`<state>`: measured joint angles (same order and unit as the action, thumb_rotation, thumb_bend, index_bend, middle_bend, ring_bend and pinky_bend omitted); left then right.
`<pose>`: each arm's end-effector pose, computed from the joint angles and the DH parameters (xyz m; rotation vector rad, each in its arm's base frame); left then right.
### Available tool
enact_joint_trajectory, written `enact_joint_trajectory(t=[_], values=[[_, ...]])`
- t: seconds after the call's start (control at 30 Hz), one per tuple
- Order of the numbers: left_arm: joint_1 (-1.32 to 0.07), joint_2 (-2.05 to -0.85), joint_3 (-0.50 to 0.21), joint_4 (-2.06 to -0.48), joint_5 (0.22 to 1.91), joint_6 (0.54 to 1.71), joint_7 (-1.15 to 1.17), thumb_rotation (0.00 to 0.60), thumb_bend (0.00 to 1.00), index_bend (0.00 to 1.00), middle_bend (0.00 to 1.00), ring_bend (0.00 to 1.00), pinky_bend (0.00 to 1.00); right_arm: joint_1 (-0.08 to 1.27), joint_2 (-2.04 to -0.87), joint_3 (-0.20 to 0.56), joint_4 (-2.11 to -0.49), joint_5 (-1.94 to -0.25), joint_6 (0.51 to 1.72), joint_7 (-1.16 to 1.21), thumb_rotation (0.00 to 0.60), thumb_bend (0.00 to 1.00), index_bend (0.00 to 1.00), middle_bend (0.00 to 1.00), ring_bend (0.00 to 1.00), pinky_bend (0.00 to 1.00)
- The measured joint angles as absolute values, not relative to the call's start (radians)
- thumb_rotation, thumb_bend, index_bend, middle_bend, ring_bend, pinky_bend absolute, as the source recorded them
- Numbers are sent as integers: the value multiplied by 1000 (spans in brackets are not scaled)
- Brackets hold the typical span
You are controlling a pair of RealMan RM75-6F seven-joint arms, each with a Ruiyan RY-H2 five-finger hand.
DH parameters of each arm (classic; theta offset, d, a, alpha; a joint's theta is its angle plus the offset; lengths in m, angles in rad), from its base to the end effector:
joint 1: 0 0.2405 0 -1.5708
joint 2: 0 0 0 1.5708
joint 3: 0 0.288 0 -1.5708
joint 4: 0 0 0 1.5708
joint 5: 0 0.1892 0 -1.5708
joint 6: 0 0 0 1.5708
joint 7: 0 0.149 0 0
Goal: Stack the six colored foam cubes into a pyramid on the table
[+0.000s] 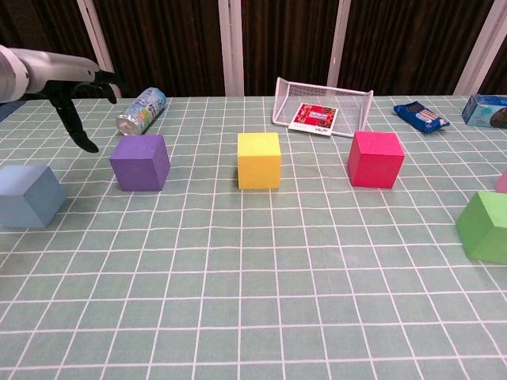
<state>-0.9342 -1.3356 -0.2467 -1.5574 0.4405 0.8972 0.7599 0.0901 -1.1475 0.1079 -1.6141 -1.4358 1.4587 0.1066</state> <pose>-0.1718 0.4286 0.0801 -1.6924 -0.9676 -0.5476 -0.3339 -0.1990 0.1905 1.2646 -1.0089 1.0103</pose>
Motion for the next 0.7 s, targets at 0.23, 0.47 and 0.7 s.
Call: enact_joint_trajectory(t=[0.23, 0.47, 0.7], values=[[-985, -1403, -225, -1463, 406, 888, 768, 600, 54, 0, 174, 0, 93, 93, -1146, 107, -1620, -1431, 1449, 112, 600, 244, 0, 0, 0, 0], [-1021, -1445, -208, -1401, 375, 866, 774, 600, 68, 0, 213, 0, 93, 95, -1144, 108, -1626, -1426, 1442, 113, 600, 244, 0, 0, 0, 0], [-1043, -1489, -190, -1346, 354, 849, 769, 600, 109, 0, 244, 0, 93, 95, -1142, 109, -1626, -1422, 1438, 119, 600, 244, 0, 0, 0, 0]])
